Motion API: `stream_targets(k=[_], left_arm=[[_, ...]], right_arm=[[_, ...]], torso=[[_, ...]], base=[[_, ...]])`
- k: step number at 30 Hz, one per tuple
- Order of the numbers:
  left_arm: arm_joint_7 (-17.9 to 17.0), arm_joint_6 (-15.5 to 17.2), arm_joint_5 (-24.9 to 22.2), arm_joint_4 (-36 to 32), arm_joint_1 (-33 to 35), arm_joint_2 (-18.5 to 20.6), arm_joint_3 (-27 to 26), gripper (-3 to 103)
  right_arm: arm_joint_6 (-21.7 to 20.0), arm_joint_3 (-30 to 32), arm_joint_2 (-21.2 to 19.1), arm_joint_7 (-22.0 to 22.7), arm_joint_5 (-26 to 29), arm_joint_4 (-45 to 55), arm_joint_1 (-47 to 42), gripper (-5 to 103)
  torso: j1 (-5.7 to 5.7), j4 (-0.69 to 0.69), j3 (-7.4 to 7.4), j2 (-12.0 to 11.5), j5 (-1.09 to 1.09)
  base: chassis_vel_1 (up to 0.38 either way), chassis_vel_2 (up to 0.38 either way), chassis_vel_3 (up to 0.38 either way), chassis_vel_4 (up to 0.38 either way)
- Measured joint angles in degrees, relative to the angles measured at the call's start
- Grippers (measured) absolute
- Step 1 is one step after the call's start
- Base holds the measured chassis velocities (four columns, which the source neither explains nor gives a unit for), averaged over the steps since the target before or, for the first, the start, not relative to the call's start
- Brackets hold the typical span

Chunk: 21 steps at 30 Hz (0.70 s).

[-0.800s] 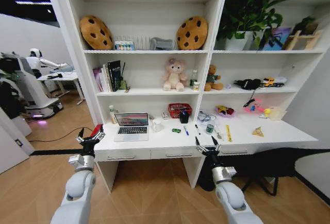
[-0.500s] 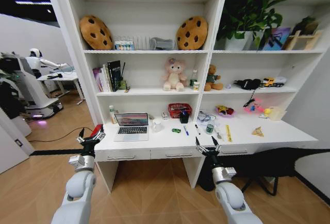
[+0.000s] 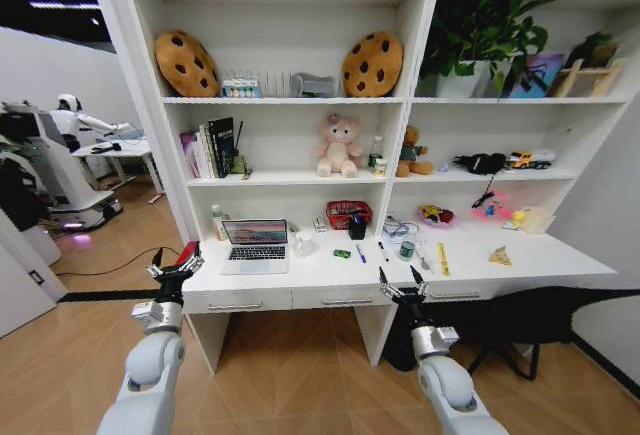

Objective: Organize the objects on the table.

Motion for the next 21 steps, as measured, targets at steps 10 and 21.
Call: stream_targets(k=[10, 21], left_arm=[[0.1, 0.0, 0.0, 0.3, 0.1, 0.2, 0.2, 100], [0.3, -0.4, 0.1, 0.8, 0.4, 0.0, 0.3, 100]], right_arm=[[0.6, -0.1, 0.1, -1.0, 0.0, -0.1, -0.2, 100], [1.1, -0.2, 0.3, -1.8, 0.5, -0.1, -0.2, 100]], torso=[[0.00, 0.00, 0.00, 0.0, 0.00], [0.00, 0.00, 0.00, 0.0, 0.00]], base=[[0.000, 0.000, 0.000, 0.000], [0.000, 0.000, 0.000, 0.000]])
